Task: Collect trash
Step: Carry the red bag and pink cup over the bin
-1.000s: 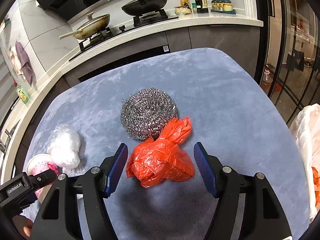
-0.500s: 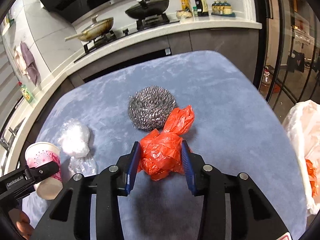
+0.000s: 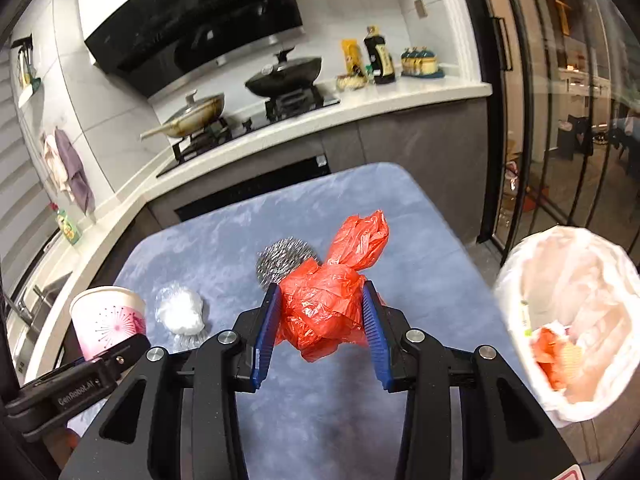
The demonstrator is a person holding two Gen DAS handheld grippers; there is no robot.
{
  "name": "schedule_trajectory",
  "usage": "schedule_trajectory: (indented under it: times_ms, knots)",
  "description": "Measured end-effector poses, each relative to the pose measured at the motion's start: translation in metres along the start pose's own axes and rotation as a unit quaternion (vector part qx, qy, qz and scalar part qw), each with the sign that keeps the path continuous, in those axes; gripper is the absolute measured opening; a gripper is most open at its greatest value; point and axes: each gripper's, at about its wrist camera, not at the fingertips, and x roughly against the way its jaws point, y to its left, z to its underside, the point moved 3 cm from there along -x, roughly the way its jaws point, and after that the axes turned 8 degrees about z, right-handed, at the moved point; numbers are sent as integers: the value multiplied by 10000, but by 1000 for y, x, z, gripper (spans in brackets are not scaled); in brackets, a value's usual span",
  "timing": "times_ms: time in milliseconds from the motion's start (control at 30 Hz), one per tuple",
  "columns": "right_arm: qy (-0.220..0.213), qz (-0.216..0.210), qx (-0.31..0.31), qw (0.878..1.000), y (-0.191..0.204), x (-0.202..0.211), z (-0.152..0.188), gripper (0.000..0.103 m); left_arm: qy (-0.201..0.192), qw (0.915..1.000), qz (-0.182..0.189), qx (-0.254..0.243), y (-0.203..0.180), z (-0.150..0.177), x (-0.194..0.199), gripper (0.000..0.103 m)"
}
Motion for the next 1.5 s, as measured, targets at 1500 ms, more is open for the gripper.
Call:
schedule_trajectory:
  times_ms: [1500]
  knots:
    - [-402,1688,-1290,9764,-258,78,-1,39,670,9421,1943,-2650,-313,67,-51,61]
